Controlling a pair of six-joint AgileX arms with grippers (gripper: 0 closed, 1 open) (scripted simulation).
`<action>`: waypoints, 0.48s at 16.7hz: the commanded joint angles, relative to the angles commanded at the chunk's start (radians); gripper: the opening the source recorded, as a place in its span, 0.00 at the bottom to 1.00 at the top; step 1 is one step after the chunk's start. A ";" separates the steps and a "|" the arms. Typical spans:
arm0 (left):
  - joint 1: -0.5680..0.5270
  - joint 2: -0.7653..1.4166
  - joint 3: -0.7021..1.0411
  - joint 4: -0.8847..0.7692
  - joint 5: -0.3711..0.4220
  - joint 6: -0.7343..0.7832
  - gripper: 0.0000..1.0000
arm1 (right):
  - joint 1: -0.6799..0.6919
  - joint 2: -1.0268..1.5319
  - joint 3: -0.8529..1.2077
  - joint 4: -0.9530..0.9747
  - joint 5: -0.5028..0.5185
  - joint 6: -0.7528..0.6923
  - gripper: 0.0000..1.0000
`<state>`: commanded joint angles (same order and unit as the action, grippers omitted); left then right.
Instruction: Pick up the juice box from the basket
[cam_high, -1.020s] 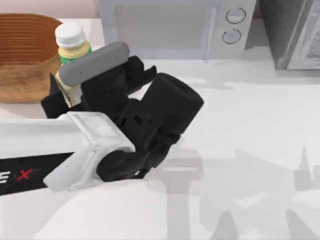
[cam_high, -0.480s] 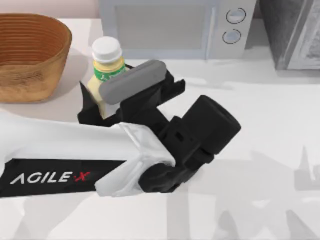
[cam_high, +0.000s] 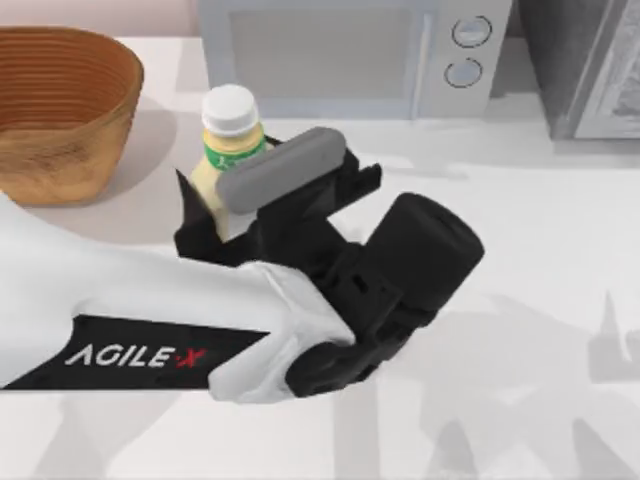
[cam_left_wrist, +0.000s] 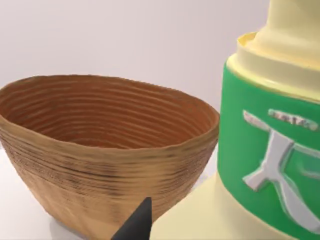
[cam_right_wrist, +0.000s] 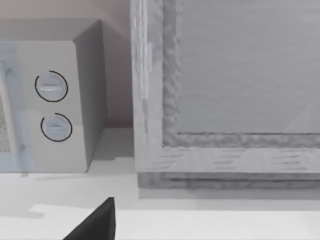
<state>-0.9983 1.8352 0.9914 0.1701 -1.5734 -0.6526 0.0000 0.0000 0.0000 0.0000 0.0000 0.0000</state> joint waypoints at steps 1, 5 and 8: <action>0.002 0.018 -0.006 0.074 0.000 0.048 0.00 | 0.000 0.000 0.000 0.000 0.000 0.000 1.00; 0.018 0.095 -0.041 0.458 0.009 0.285 0.00 | 0.000 0.000 0.000 0.000 0.000 0.000 1.00; 0.039 0.147 -0.080 0.781 0.029 0.487 0.00 | 0.000 0.000 0.000 0.000 0.000 0.000 1.00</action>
<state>-0.9591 1.9822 0.9111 0.9506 -1.5440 -0.1652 0.0000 0.0000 0.0000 0.0000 0.0000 0.0000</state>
